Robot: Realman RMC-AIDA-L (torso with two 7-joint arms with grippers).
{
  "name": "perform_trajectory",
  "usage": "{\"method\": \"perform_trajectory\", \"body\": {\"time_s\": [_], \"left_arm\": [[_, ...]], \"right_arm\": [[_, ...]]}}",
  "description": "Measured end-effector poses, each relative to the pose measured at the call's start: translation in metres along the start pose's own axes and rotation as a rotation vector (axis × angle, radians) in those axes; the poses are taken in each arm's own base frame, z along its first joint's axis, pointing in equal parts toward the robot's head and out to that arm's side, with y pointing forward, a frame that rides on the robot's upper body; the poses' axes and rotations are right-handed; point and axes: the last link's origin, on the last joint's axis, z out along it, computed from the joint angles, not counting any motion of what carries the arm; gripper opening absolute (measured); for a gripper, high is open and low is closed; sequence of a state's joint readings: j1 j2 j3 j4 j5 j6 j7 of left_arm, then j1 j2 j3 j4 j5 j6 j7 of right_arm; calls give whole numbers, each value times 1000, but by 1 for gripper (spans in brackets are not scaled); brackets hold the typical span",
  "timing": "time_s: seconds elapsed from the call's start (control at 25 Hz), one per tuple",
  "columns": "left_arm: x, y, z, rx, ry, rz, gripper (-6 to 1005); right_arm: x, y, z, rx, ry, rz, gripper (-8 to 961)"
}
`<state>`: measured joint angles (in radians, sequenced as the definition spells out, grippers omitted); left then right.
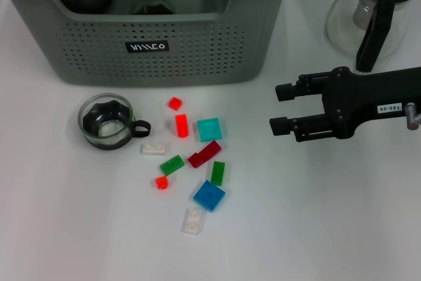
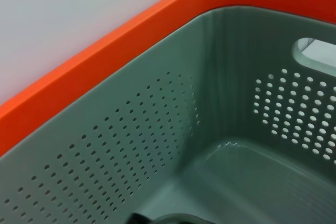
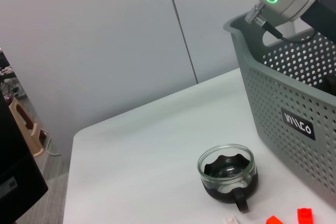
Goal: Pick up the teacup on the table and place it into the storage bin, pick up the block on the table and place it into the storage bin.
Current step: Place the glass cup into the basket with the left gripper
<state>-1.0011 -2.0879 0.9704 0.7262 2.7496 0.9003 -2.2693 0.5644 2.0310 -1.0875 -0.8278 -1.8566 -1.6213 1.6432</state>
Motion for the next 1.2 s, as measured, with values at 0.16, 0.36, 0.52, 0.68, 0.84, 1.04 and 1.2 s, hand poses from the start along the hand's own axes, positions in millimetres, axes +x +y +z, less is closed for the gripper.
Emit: {"method": "perform_trajectory", "body": {"time_s": [0.16, 0.36, 0.52, 0.68, 0.84, 1.04, 1.2], "left_arm": [[-1, 0, 0, 0, -1, -6, 147], [-2, -3, -4, -4, -4, -10, 342], [3, -11, -26, -22, -2, -3, 497], [12, -21, -70, -17, 49, 4, 678], [15, -24, -115, -50, 101, 4, 802], [-4, -5, -155, -298, 126, 86, 797], [-29, 21, -171, -523, 139, 218, 792]], "right_arm": [[0, 0, 0, -3, 0, 0, 748], [0, 1, 0, -4, 0, -1, 748], [0, 0, -1, -4, 1, -2, 748], [0, 0, -2, 0, 2, -2, 749], [0, -1, -3, 4, -1, -2, 749], [-1, -2, -5, 12, -9, 0, 749], [-2, -3, -7, 19, -19, 6, 749]]}}
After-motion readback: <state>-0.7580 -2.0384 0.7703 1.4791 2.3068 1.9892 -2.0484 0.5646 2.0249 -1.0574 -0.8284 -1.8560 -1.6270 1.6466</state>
